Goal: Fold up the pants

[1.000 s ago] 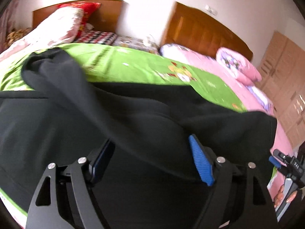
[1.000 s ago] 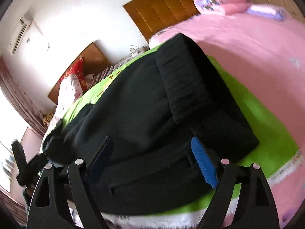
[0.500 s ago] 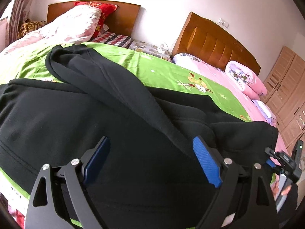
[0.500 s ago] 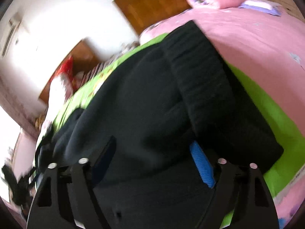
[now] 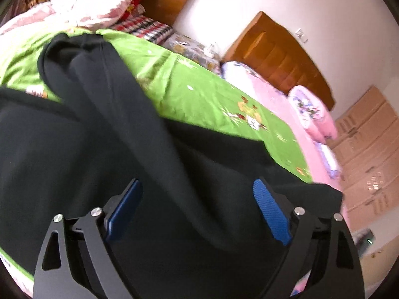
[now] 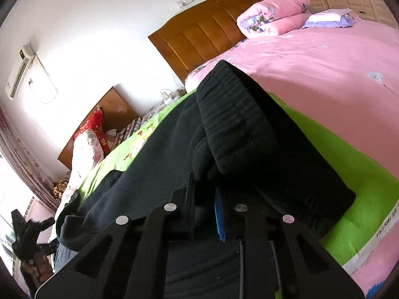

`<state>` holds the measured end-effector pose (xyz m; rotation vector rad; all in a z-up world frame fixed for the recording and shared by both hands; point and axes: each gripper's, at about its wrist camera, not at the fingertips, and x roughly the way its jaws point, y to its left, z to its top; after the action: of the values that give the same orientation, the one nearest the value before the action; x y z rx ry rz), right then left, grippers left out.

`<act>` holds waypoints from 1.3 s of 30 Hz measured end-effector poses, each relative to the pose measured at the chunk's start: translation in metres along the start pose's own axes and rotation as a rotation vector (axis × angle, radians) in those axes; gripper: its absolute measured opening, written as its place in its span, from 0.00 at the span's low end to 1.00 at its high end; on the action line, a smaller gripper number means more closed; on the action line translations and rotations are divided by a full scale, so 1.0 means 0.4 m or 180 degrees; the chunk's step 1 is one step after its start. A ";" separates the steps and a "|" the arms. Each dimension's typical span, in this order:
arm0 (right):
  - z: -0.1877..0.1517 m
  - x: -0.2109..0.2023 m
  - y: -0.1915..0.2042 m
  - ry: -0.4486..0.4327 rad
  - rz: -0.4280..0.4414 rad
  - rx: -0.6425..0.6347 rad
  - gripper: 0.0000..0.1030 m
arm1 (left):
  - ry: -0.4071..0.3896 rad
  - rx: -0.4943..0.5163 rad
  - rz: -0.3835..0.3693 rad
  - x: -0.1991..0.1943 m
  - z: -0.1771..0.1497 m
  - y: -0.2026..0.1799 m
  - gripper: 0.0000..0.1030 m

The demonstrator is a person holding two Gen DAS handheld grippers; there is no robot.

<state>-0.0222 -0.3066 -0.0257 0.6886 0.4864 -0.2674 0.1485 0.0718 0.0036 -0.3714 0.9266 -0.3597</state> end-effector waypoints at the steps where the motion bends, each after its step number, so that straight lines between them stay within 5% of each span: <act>1: 0.002 0.001 0.000 0.0001 0.0005 0.0001 0.19 | 0.0065 0.0023 0.0186 0.025 0.013 -0.008 0.51; 2: 0.008 0.004 0.000 -0.0002 0.0007 -0.0004 0.19 | 0.0137 -0.0001 0.0300 0.044 0.023 -0.007 0.17; 3: 0.014 0.005 0.005 -0.0006 0.0019 -0.0027 0.19 | 0.0167 -0.0029 0.0311 0.053 0.028 -0.002 0.09; 6: 0.043 -0.004 0.019 -0.0036 0.0075 -0.0113 0.19 | 0.0051 0.0008 0.0111 0.036 0.057 -0.001 0.08; 10: 0.114 -0.050 0.057 -0.0242 0.0210 -0.0244 0.15 | -0.0610 0.0214 -0.0035 -0.116 0.070 -0.046 0.07; 13: 0.140 -0.103 0.070 -0.0369 0.0254 -0.0291 0.15 | -0.0859 0.0362 -0.0160 -0.230 0.025 -0.061 0.07; 17: 0.101 -0.151 0.023 -0.0277 0.0193 -0.0210 0.15 | -0.0737 0.0534 -0.0084 -0.265 -0.099 -0.035 0.09; 22: -0.012 -0.122 -0.071 0.0229 -0.0057 -0.0059 0.15 | -0.0135 0.0469 0.0065 -0.149 -0.231 0.044 0.09; 25: -0.044 -0.110 -0.121 0.0333 -0.0100 0.0097 0.16 | -0.0153 0.0583 0.0206 -0.131 -0.256 0.048 0.21; 27: -0.043 -0.116 -0.127 0.0333 -0.0058 0.0135 0.17 | -0.0163 0.0532 0.0167 -0.135 -0.249 0.048 0.57; 29: -0.041 -0.116 -0.120 0.0358 -0.0058 0.0083 0.24 | -0.0222 0.0470 0.0169 -0.143 -0.243 0.051 0.69; 32: -0.053 -0.123 -0.106 0.0378 0.0019 0.0065 0.43 | -0.0203 0.0409 0.0174 -0.146 -0.236 0.069 0.69; 36: -0.064 -0.119 -0.109 0.0376 0.0016 0.0018 0.44 | -0.0086 0.0268 0.0138 -0.118 -0.230 0.083 0.68; 37: -0.064 -0.115 -0.111 0.0377 0.0013 0.0037 0.44 | -0.0086 0.0266 0.0156 -0.113 -0.233 0.086 0.64; 39: -0.066 -0.117 -0.108 0.0325 -0.0054 -0.0006 0.29 | -0.0074 0.0312 0.0111 -0.107 -0.233 0.083 0.20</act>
<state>-0.0880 -0.3177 -0.0428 0.6988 0.5902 -0.2485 0.0527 0.1062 -0.0325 -0.2689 0.8882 -0.3666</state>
